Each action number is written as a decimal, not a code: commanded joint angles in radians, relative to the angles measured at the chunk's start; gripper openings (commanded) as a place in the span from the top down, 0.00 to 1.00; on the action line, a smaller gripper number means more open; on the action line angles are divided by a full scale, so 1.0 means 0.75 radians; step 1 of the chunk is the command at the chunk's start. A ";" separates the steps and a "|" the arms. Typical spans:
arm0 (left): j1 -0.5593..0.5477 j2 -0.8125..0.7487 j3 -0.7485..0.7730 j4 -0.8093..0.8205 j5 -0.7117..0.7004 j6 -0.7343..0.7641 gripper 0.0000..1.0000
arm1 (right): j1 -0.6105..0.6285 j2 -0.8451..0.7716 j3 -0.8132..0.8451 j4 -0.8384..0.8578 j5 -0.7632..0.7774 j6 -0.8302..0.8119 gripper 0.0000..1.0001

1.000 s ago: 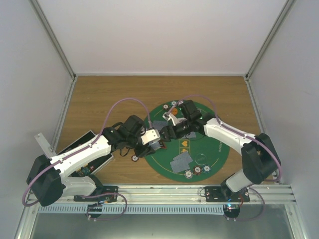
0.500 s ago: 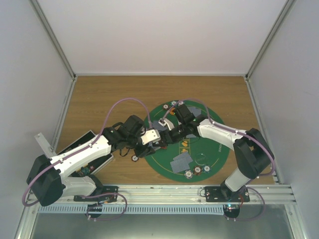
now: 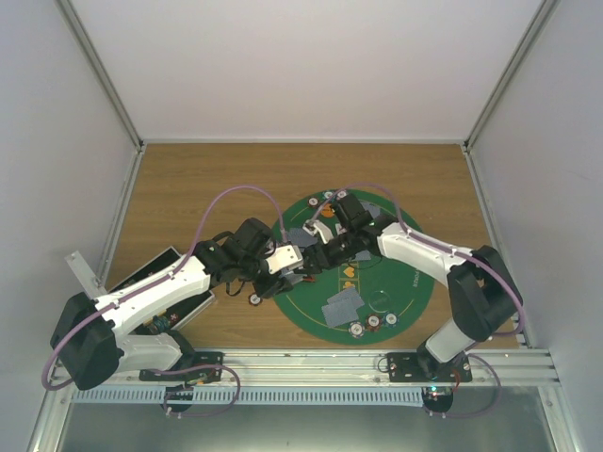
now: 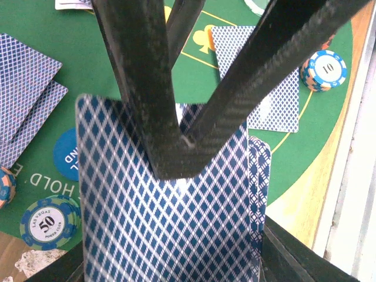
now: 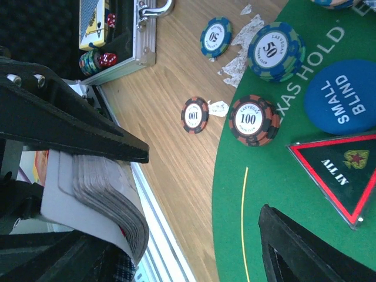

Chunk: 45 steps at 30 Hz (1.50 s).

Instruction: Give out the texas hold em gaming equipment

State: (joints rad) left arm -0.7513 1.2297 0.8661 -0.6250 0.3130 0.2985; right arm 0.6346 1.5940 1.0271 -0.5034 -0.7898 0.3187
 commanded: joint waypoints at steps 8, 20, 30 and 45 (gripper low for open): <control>-0.007 -0.023 0.017 0.052 0.016 0.005 0.48 | -0.058 -0.063 -0.030 -0.051 -0.102 -0.073 0.47; -0.007 -0.024 0.017 0.052 0.016 0.005 0.48 | -0.057 -0.086 -0.072 0.060 -0.273 -0.025 0.59; -0.007 -0.020 0.018 0.052 0.016 0.006 0.48 | -0.057 -0.065 -0.067 0.053 -0.272 -0.030 0.56; -0.007 -0.022 0.015 0.052 0.015 0.004 0.48 | -0.044 -0.017 -0.067 0.065 -0.284 -0.017 0.53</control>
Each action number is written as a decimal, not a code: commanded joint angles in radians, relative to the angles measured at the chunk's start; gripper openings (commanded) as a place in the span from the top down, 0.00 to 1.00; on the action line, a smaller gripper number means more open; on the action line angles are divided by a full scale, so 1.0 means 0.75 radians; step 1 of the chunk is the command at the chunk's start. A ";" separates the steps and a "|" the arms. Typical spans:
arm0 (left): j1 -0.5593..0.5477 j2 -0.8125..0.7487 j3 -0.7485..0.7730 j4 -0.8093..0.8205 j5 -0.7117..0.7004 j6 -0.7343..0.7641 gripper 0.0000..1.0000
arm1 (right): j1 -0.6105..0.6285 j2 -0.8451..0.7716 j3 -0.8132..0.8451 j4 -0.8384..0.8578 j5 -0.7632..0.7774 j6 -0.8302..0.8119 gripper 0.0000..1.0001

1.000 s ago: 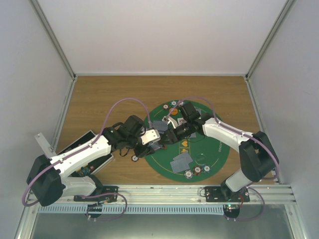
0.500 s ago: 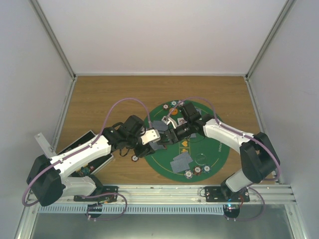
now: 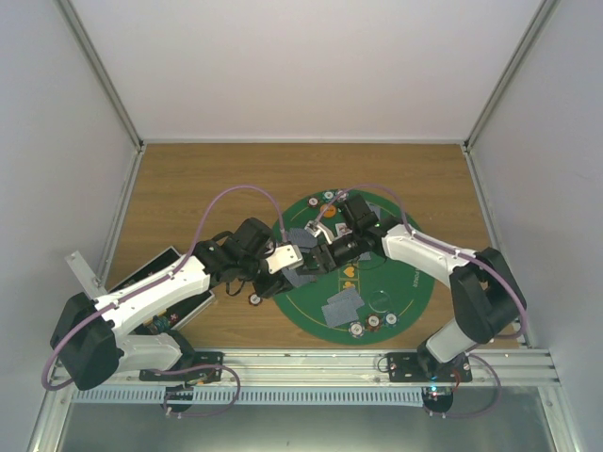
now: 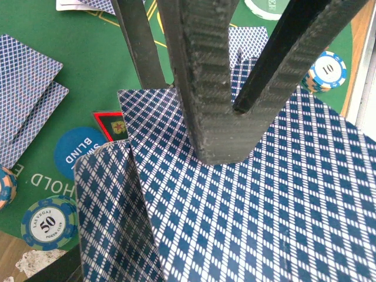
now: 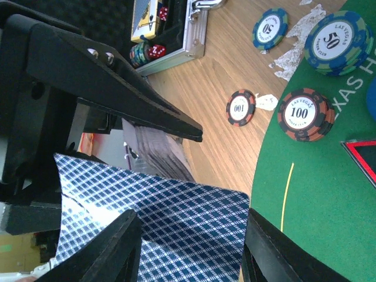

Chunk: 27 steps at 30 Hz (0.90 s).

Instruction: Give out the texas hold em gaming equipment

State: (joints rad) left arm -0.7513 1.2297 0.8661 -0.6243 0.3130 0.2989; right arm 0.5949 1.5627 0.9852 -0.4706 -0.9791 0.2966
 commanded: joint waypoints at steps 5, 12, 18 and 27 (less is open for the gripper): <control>-0.007 -0.023 0.015 0.053 0.015 0.005 0.48 | 0.015 0.033 -0.011 0.041 -0.041 0.026 0.51; -0.007 -0.023 0.013 0.053 0.014 0.004 0.48 | 0.017 0.033 -0.011 0.015 -0.039 0.015 0.61; -0.007 -0.022 0.013 0.053 0.015 0.006 0.48 | 0.017 0.029 -0.011 0.006 -0.027 0.016 0.79; -0.007 -0.023 0.015 0.052 0.014 0.005 0.47 | 0.015 0.005 0.006 -0.028 0.022 0.008 0.94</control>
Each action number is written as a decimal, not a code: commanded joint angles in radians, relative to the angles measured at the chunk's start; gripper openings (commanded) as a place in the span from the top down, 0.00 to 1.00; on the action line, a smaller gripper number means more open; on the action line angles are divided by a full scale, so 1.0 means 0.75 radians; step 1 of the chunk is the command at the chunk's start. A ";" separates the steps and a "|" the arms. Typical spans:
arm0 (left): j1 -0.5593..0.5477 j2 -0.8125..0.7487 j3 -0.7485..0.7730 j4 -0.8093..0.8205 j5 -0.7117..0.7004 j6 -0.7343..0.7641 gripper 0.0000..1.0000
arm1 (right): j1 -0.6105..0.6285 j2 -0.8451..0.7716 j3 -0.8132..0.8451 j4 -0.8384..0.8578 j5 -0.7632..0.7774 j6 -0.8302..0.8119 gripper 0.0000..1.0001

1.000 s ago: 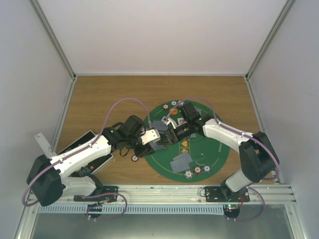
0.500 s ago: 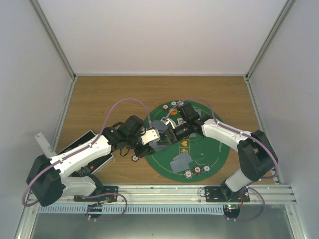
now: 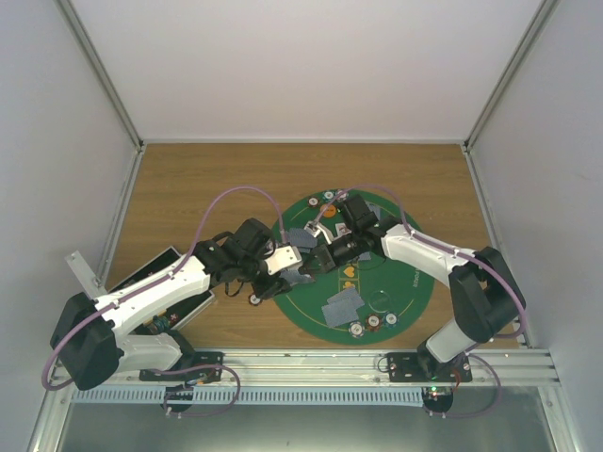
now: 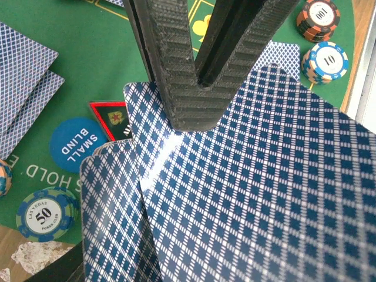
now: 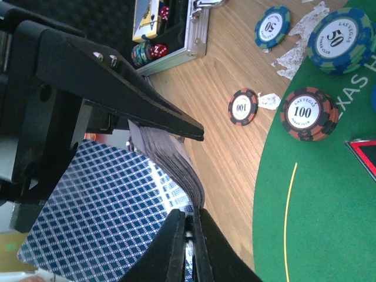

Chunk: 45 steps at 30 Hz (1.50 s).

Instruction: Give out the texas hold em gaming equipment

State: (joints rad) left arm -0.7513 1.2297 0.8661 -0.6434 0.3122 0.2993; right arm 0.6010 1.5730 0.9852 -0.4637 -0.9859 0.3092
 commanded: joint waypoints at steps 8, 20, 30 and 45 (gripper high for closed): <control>-0.007 -0.023 0.017 0.076 0.015 0.004 0.48 | -0.046 -0.096 0.012 -0.115 0.104 -0.043 1.00; -0.007 -0.025 0.018 0.076 0.012 0.004 0.48 | -0.308 -0.177 -0.022 -0.306 0.453 -0.167 0.99; -0.007 -0.021 0.019 0.074 0.006 0.009 0.48 | -0.432 -0.060 -0.096 -0.185 0.583 -0.168 0.99; -0.007 -0.018 0.017 0.076 0.006 0.009 0.48 | -0.509 0.099 -0.070 -0.137 0.735 -0.197 0.99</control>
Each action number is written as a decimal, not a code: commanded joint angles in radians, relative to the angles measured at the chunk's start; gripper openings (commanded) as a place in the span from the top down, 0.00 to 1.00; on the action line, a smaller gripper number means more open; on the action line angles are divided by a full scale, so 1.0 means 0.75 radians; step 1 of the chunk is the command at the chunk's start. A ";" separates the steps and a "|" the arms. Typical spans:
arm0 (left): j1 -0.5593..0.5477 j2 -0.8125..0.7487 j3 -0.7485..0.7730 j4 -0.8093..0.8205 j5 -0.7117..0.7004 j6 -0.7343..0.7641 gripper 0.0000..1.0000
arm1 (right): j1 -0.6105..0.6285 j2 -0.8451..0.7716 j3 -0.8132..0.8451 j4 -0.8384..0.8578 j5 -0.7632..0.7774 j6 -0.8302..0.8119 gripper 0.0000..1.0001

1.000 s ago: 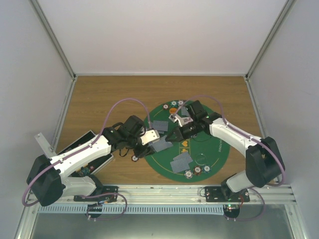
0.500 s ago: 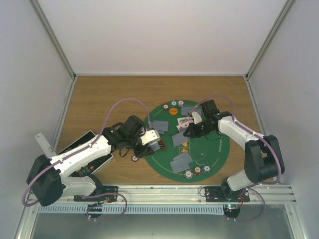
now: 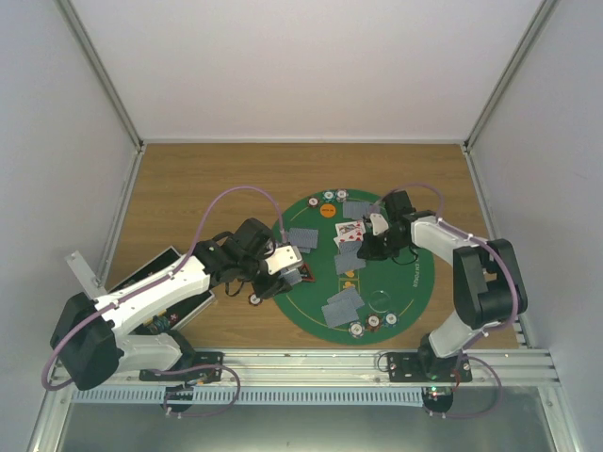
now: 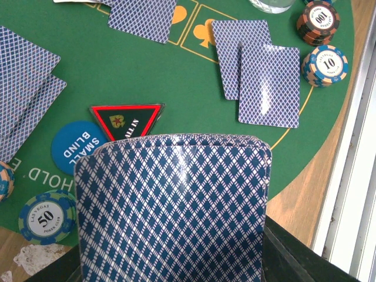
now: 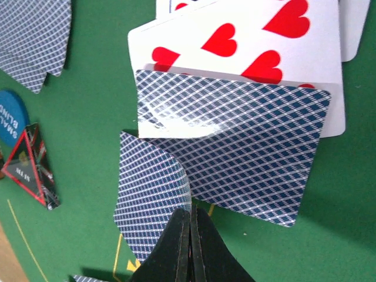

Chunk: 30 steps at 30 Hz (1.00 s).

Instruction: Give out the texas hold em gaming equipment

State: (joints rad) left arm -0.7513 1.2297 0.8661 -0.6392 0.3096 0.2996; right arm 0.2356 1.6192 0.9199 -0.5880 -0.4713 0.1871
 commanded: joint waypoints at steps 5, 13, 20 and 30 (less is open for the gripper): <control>-0.007 -0.018 0.015 0.073 0.011 0.009 0.48 | -0.031 0.069 0.028 0.056 0.058 -0.031 0.99; -0.007 -0.018 0.015 0.073 0.012 0.008 0.48 | -0.034 0.111 0.034 0.094 0.062 -0.012 0.94; -0.007 -0.019 0.009 0.078 0.011 0.009 0.48 | -0.043 0.108 0.046 0.085 0.081 -0.012 0.87; -0.007 -0.013 0.023 0.095 0.001 -0.020 0.48 | -0.055 0.032 0.068 0.019 0.097 -0.016 0.58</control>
State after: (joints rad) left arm -0.7513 1.2297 0.8661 -0.6308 0.3088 0.2989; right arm 0.2066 1.6894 0.9463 -0.5488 -0.4156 0.1864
